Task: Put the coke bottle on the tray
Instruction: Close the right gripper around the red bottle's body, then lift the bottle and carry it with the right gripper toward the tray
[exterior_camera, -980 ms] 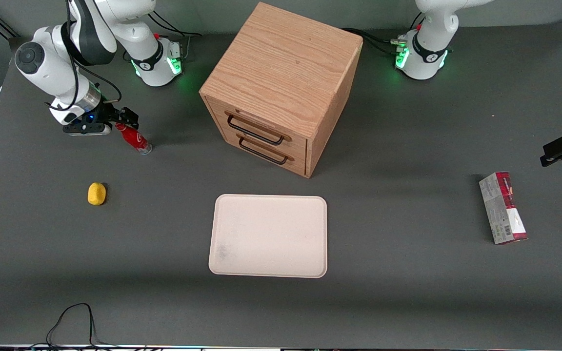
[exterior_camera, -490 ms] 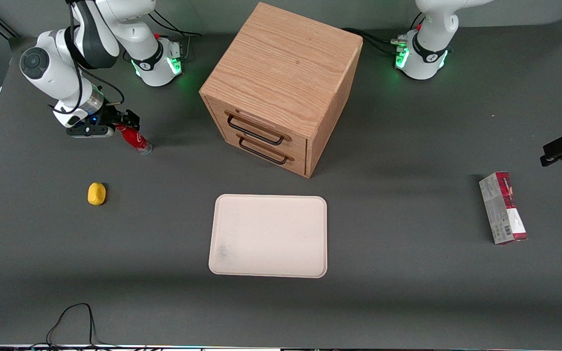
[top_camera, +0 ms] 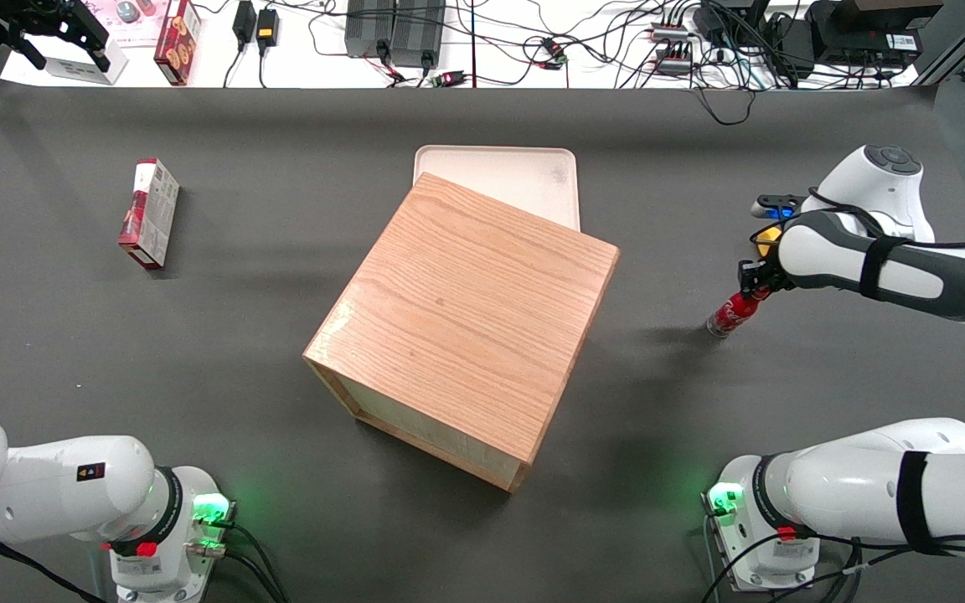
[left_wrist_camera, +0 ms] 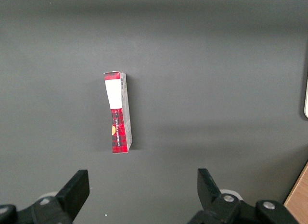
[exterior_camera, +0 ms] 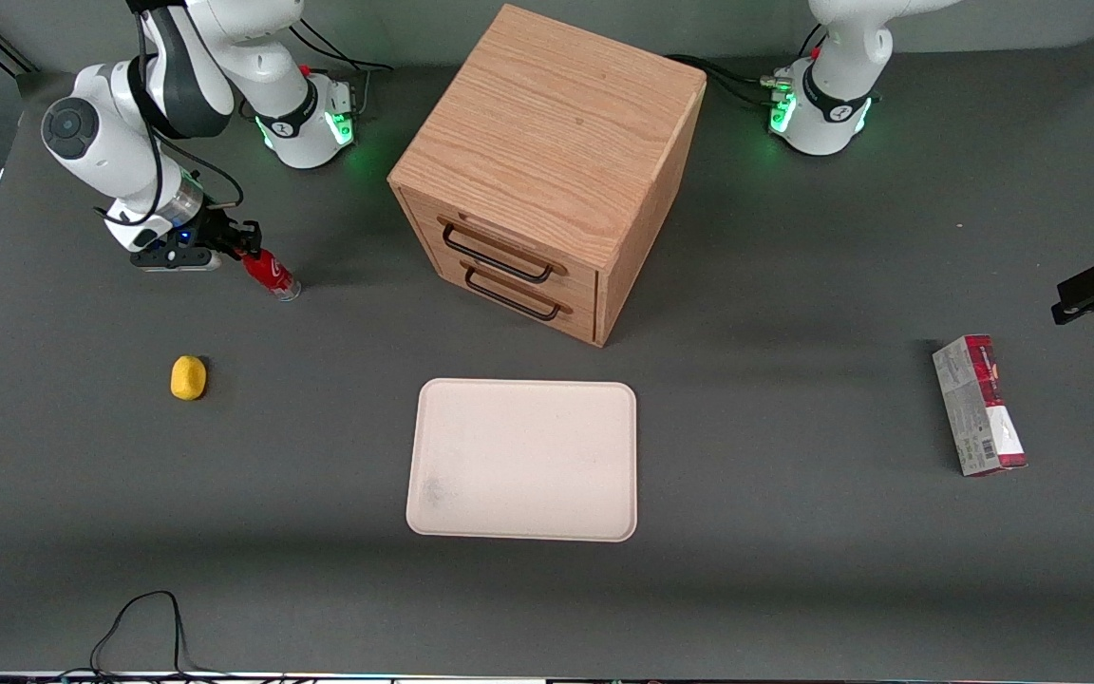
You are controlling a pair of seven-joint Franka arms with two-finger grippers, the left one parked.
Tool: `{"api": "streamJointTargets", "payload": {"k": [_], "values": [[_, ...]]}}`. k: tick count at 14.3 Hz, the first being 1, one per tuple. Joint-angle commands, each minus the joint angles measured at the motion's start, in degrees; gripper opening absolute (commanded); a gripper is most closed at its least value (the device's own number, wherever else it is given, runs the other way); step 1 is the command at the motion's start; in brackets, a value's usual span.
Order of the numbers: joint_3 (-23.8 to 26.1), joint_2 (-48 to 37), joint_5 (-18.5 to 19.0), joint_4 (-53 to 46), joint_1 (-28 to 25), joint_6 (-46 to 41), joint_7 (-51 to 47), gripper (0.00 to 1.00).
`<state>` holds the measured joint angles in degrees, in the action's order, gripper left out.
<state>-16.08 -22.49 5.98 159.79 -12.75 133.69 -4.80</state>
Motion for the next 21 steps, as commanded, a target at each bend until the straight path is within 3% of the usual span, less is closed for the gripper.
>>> {"api": "streamJointTargets", "payload": {"k": [1,9,15,21], "values": [[-0.4,0.8,0.3,1.2,-0.2,1.6,1.0,0.0],[1.3,1.5,-0.2,-11.3,-0.9,-10.4,0.1,0.0],[7.6,11.5,-4.0,-39.6,-1.0,-31.8,0.4,0.0],[12.7,26.1,-7.5,-70.7,-1.0,-43.2,-0.3,0.0]]}}
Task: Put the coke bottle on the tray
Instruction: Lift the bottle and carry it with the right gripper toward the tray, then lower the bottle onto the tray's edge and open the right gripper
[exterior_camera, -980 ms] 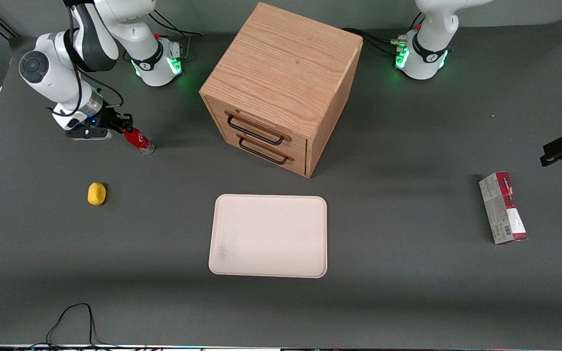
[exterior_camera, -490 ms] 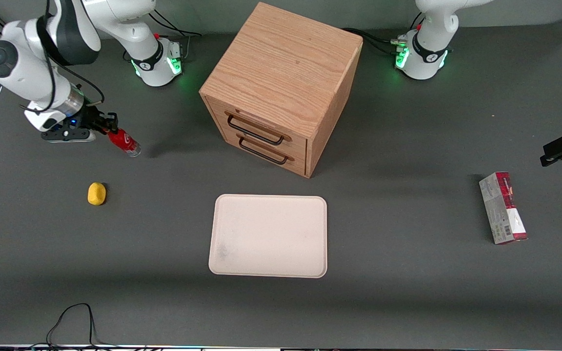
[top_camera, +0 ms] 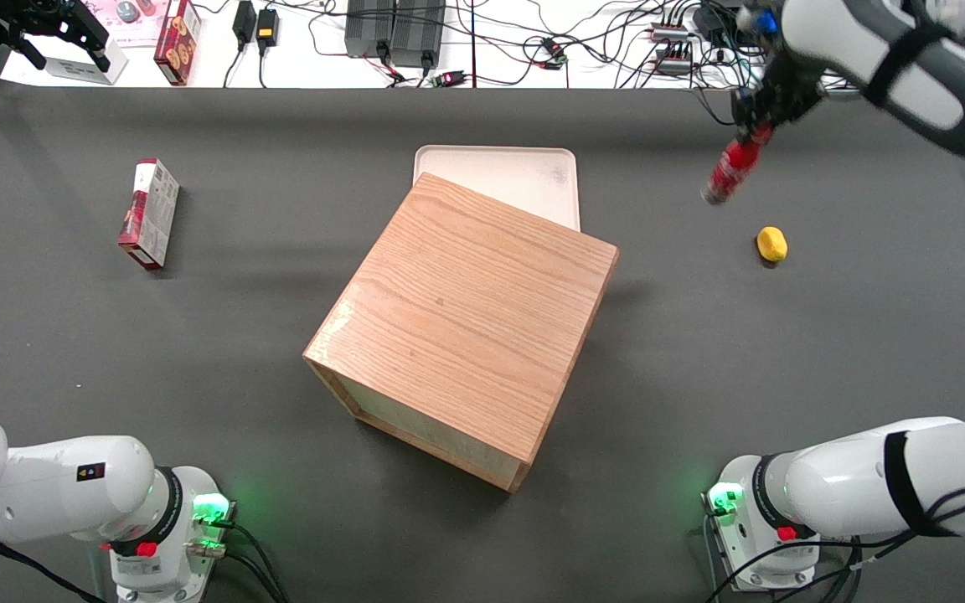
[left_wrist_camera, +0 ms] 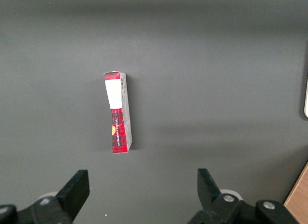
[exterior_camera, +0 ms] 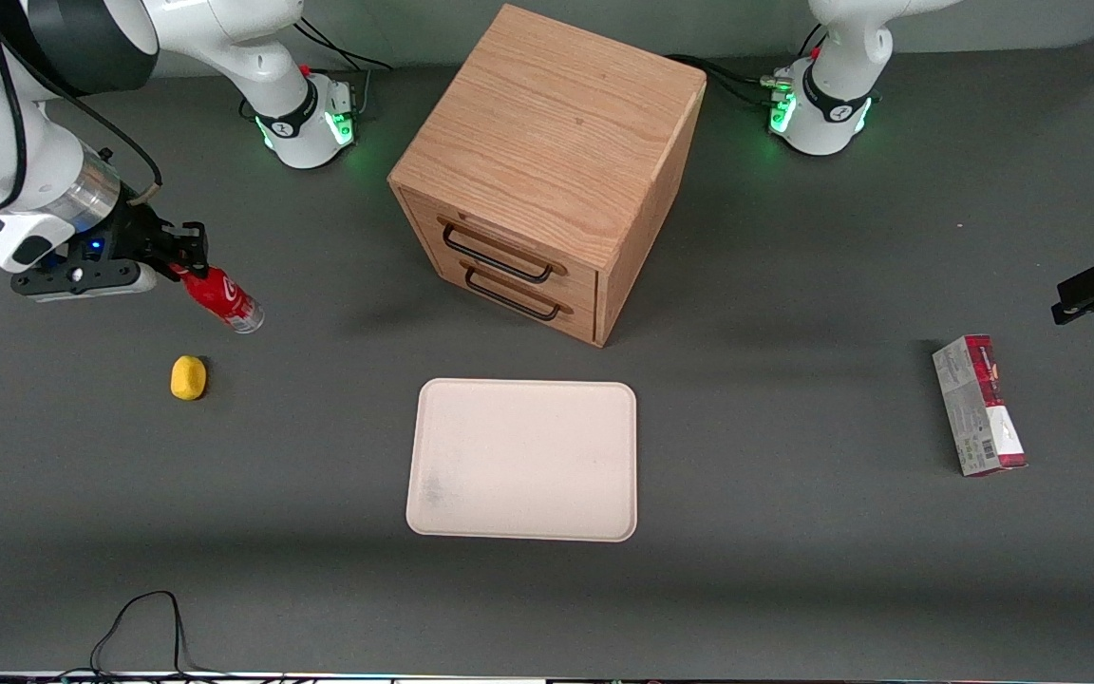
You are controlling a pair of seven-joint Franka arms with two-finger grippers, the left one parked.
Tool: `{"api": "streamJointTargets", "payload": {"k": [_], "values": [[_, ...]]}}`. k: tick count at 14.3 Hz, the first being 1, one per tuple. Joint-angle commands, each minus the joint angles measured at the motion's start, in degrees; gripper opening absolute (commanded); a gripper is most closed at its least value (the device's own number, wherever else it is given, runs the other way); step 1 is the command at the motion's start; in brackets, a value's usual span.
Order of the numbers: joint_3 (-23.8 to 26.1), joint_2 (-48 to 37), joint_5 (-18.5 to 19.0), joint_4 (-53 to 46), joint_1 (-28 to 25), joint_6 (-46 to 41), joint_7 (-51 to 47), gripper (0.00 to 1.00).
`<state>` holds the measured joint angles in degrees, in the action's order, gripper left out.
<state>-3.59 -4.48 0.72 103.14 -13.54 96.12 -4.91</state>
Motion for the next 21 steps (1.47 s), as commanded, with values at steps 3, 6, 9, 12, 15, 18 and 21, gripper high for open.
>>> {"api": "streamJointTargets", "payload": {"k": [3,6,9,12,15,18,21], "values": [[2.5,16.9,-4.2,-28.4,-0.1,-8.6,-0.4,0.0],[7.6,26.1,-3.5,-40.7,-0.1,-9.7,-0.9,0.0],[11.7,34.8,-2.1,-48.8,-0.2,-7.7,-2.8,0.0],[16.3,40.7,1.2,-49.5,-0.2,0.1,-4.0,0.0],[17.3,46.1,5.6,-49.4,-1.3,6.4,-4.2,0.0],[18.1,50.3,7.6,-48.7,-1.4,10.8,-4.1,0.0],[18.1,52.3,12.2,-45.4,-1.6,13.0,-4.3,0.0]]}}
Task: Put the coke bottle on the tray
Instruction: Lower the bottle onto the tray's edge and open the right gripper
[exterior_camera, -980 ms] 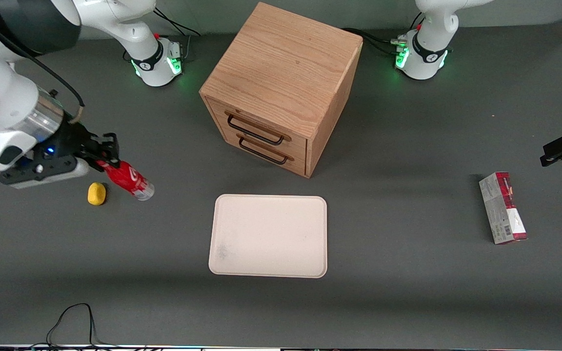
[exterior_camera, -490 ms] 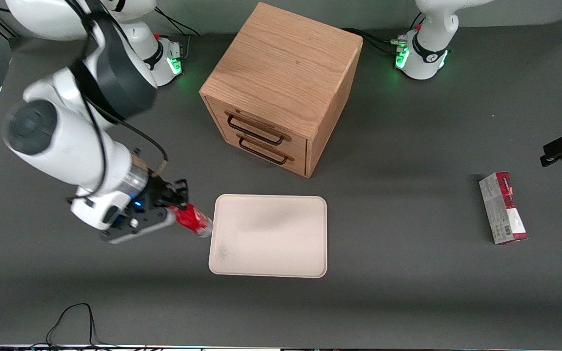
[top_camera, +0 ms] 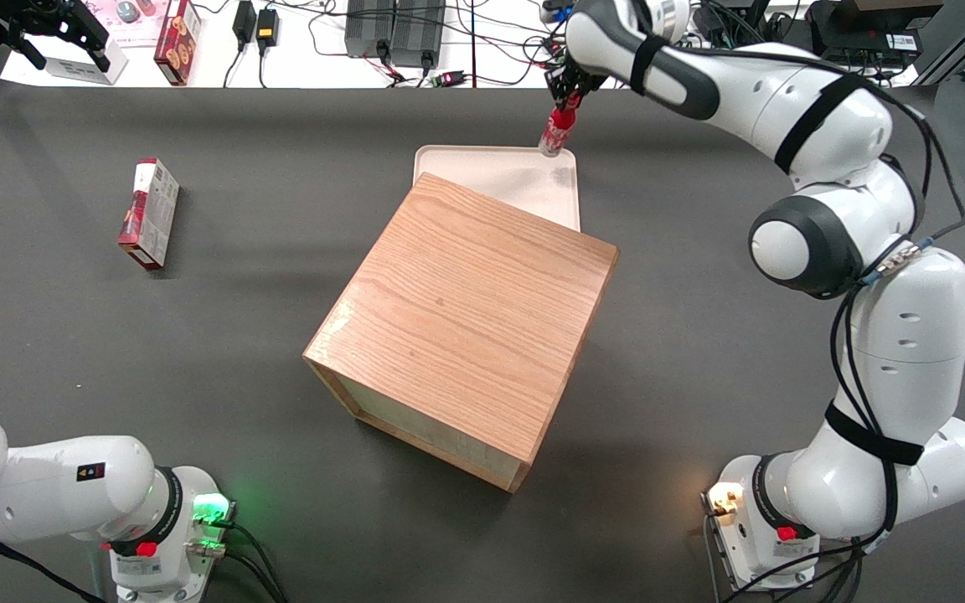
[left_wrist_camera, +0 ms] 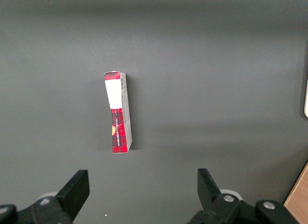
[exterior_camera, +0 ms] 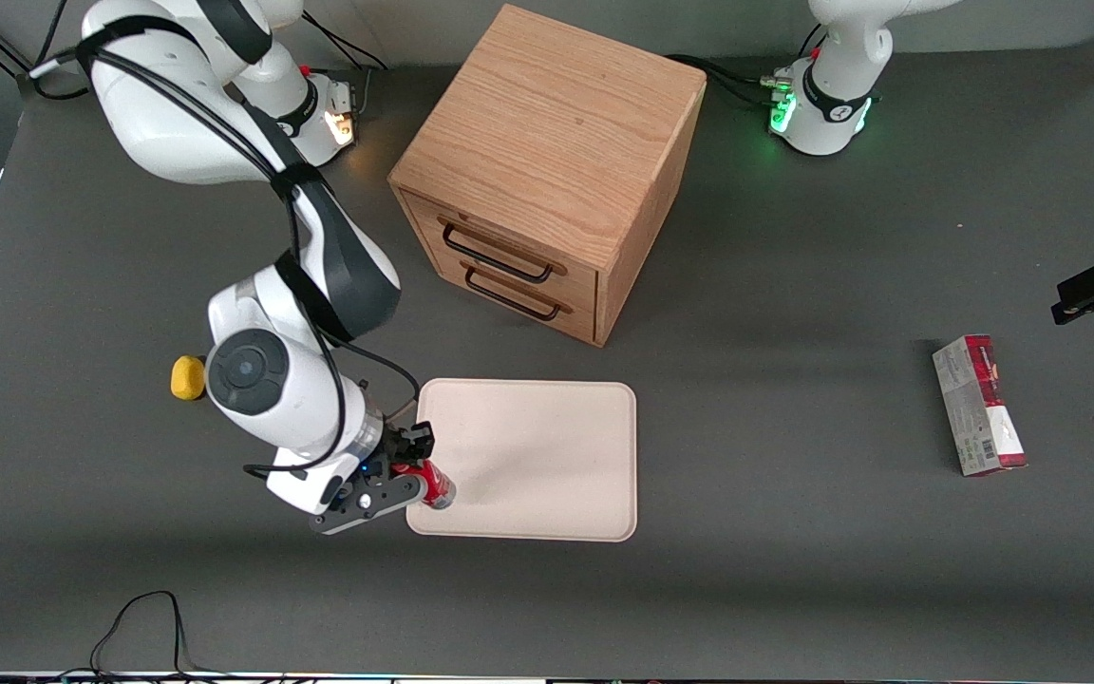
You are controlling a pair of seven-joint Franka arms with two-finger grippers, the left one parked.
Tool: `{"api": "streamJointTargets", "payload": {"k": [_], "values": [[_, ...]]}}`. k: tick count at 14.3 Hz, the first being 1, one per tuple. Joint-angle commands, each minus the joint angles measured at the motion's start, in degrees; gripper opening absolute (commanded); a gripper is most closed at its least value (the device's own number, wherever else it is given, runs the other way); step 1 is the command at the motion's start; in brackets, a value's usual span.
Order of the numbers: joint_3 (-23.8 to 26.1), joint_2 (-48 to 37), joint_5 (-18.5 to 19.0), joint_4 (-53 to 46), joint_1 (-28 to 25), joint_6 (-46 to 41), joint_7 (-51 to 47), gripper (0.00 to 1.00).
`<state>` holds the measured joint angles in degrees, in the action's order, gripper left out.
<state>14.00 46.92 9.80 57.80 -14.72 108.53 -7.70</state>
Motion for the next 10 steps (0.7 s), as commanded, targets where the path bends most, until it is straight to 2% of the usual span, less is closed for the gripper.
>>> {"api": "streamJointTargets", "payload": {"k": [1,5,6,7,8,9,10], "values": [[0.5,0.9,3.3,1.3,-0.4,1.5,-1.5,0.0],[0.5,1.1,3.2,3.2,-0.3,5.4,-3.6,0.01],[0.4,1.2,3.3,3.2,-0.3,5.5,-3.6,0.05],[0.4,1.4,3.4,3.2,-0.3,5.5,-3.6,0.19],[0.4,1.4,3.4,3.3,-0.3,5.8,-3.8,0.75],[0.4,1.4,3.4,4.2,-0.2,7.2,-5.2,1.0],[0.2,1.2,3.5,6.4,0.0,9.2,-5.6,1.0]]}}
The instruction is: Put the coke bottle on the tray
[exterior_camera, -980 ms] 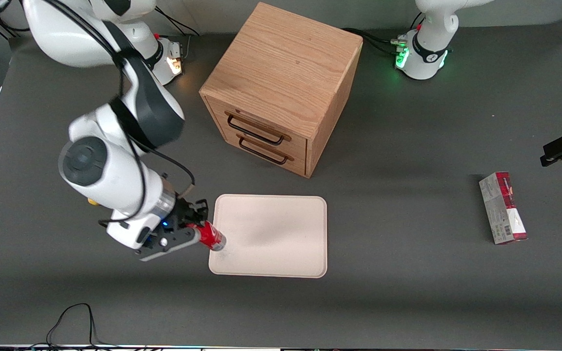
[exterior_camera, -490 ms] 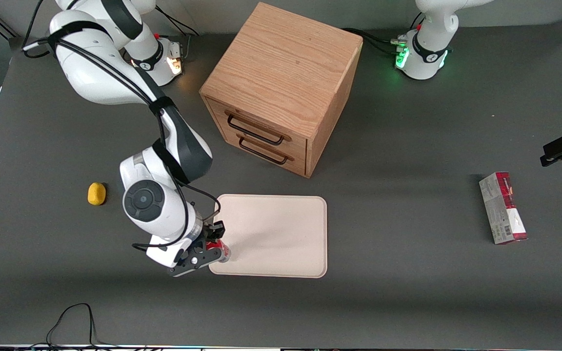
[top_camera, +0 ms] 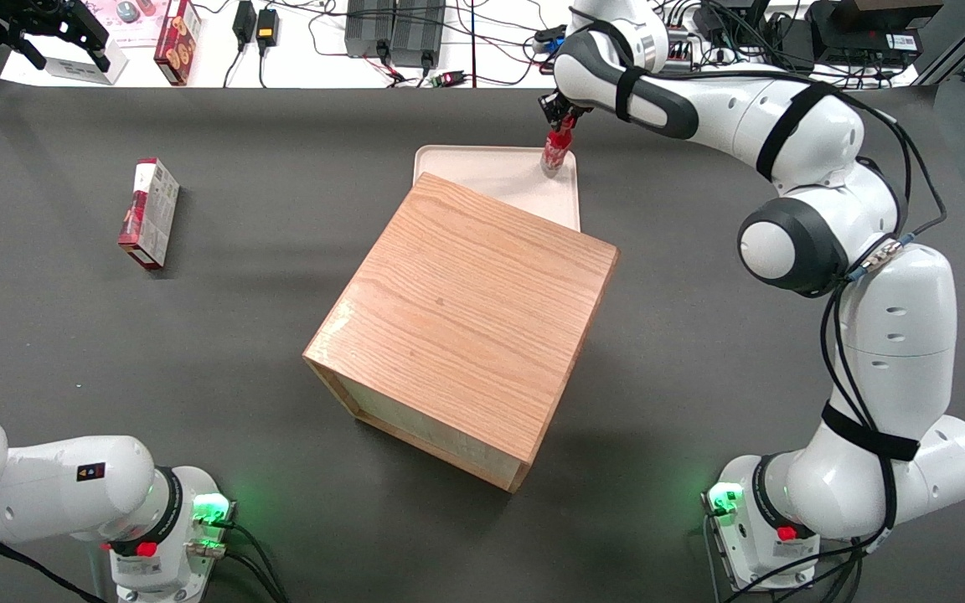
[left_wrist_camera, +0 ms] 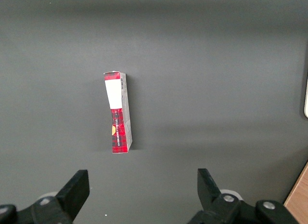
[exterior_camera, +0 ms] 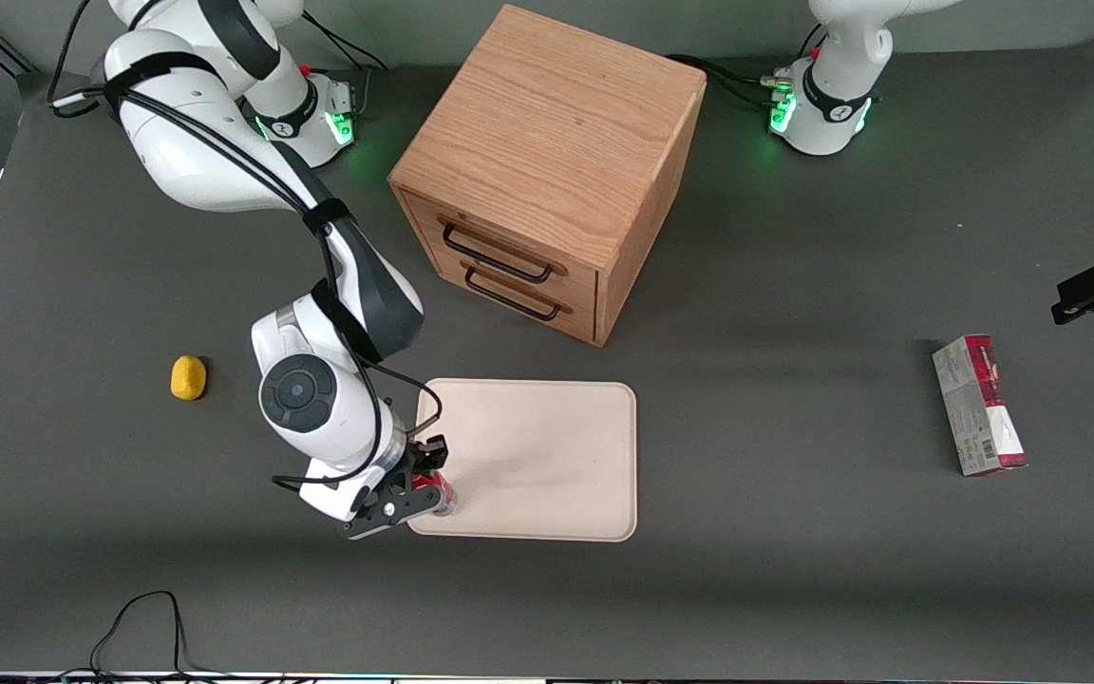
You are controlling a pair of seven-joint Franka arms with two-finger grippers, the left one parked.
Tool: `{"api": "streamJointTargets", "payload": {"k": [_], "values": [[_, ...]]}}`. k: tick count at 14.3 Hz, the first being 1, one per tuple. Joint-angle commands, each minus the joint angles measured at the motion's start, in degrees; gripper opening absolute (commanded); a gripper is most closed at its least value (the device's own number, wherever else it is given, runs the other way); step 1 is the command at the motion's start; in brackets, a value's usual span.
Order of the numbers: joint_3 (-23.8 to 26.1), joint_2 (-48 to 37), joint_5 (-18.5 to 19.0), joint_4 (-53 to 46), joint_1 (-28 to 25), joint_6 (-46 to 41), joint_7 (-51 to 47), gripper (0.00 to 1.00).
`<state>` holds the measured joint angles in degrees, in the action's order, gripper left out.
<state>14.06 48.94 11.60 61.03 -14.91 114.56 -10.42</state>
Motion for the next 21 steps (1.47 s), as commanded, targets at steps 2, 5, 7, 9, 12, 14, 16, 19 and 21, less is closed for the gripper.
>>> {"api": "streamJointTargets", "payload": {"k": [2,5,7,9,12,14,16,19,21], "values": [[0.0,-1.3,1.6,4.3,0.2,4.7,-2.9,1.0],[-0.1,-2.8,1.5,4.1,0.3,4.6,-2.4,1.0],[-0.3,-5.8,0.9,5.0,0.6,3.7,-2.8,1.0],[-1.3,-10.8,-0.7,8.5,1.6,0.8,-2.3,1.0],[-8.6,-25.2,-11.1,23.0,1.6,0.2,0.0,1.0],[-13.3,-35.7,-15.1,32.6,1.5,-1.1,2.1,1.0],[-16.9,-46.0,-15.2,42.0,1.4,-2.0,2.3,1.0],[-20.0,-56.8,-14.4,47.6,1.4,-9.8,2.6,1.0],[-20.6,-59.1,-10.4,46.1,1.4,-15.7,2.7,1.0]]}}
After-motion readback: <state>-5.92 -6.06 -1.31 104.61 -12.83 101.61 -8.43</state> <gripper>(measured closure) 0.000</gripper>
